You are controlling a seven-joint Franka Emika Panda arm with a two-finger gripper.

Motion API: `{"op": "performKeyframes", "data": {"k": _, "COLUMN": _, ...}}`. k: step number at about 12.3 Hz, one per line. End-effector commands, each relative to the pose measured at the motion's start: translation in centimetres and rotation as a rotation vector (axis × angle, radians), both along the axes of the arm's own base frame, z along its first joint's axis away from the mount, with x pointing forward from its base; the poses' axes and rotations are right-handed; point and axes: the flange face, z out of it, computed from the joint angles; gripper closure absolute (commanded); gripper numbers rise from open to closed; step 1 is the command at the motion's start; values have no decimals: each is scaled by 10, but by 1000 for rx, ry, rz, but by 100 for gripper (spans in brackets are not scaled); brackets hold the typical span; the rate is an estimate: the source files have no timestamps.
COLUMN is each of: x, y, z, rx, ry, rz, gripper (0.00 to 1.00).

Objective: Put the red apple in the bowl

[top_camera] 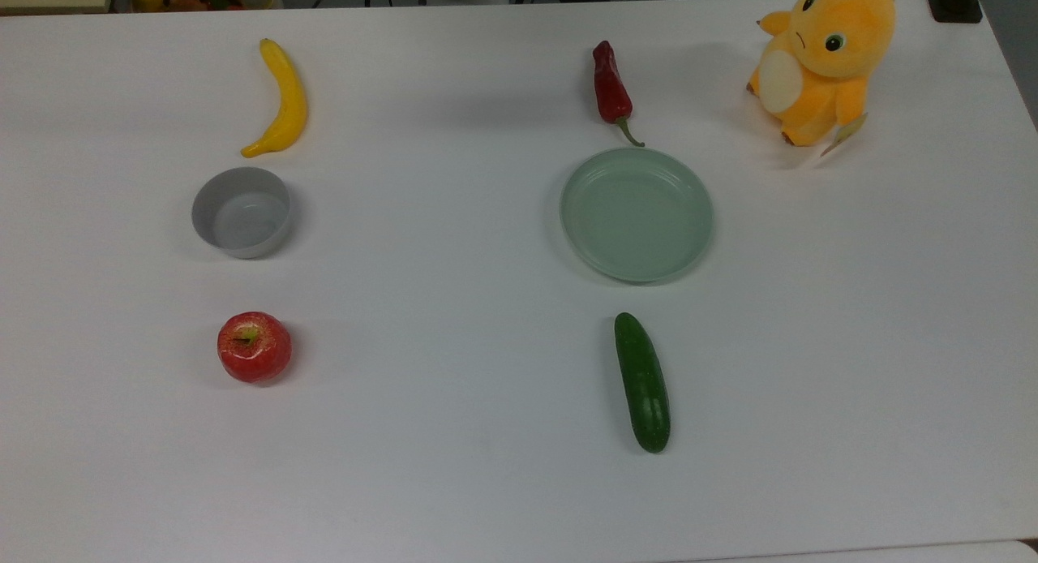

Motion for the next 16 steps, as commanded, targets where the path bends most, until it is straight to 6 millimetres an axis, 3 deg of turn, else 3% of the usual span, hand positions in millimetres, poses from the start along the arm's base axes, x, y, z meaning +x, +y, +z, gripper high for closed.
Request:
{"op": "performKeyframes", "data": {"k": 1, "x": -3, "y": -2, "z": 0, "rx": 17, "ry": -18, "rz": 17, "gripper": 0}}
{"op": "performKeyframes", "data": {"k": 11, "x": -1, "y": 4, "z": -6, "rx": 0, "ry": -2, "rz": 33, "gripper": 0}}
{"op": "performKeyframes", "data": {"k": 16, "x": 13, "y": -9, "z": -19, "rx": 3, "ry": 9, "rz": 59, "gripper": 0}}
